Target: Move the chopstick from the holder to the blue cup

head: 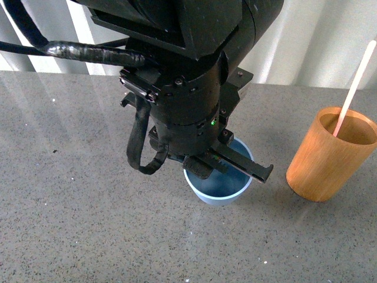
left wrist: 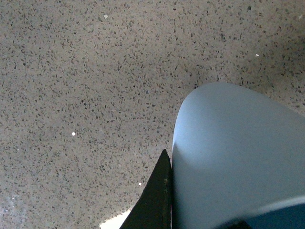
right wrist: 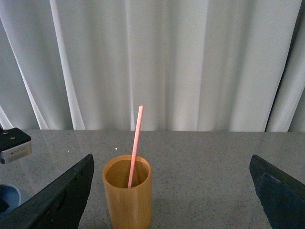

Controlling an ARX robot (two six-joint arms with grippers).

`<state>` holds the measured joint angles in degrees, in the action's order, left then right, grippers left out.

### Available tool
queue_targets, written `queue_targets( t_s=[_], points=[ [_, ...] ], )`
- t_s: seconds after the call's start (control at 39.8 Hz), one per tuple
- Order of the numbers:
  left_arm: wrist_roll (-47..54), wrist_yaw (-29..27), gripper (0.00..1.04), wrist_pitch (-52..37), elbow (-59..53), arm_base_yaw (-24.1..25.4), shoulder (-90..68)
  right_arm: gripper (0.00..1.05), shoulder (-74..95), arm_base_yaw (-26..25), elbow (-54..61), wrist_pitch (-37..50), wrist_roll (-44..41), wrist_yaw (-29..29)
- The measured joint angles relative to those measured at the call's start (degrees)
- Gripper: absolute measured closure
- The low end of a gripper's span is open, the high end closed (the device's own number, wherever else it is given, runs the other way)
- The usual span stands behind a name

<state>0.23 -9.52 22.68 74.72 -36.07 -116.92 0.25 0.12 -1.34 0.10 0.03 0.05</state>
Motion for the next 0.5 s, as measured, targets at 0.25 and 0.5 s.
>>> queue_targets(
  t_s=[0.25,0.5],
  points=[
    [-0.33,-1.18,1.01,-0.98,2.71,0.39,-3.98,0.1,0.0,0.0,0.0,0.0,0.0,0.0],
    [-0.31,-0.79,0.85,-1.46,2.71,1.86,-4.39,0.1,0.0,0.0,0.0,0.0,0.0,0.0]
  ],
)
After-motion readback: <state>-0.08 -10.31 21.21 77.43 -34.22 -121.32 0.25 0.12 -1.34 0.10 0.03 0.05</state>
